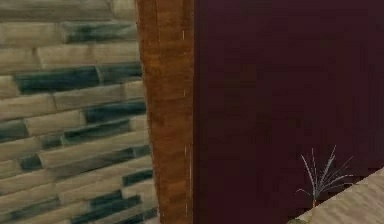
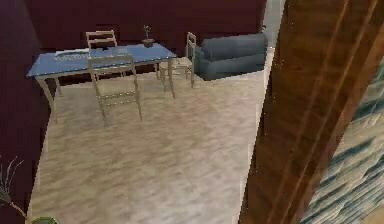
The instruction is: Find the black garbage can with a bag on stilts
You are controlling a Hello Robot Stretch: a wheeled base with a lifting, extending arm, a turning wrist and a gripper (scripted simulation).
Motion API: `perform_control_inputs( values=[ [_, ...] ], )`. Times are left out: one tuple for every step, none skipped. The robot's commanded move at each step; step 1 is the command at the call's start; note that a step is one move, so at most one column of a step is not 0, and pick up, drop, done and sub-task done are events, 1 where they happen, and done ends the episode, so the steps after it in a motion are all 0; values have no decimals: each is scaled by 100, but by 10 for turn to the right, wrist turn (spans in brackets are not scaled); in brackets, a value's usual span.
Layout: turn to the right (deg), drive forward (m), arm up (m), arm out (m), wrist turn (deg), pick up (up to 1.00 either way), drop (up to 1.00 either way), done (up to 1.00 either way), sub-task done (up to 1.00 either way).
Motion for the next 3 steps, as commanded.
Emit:
perform_control_inputs(
  values=[
    [450, 0, 0, 0, 0, 0, 0, 0, 0],
    [390, 0, 0, 0, 0, 0, 0, 0, 0],
    [0, 65, 0, 0, 0, 0, 0, 0, 0]
  ],
)
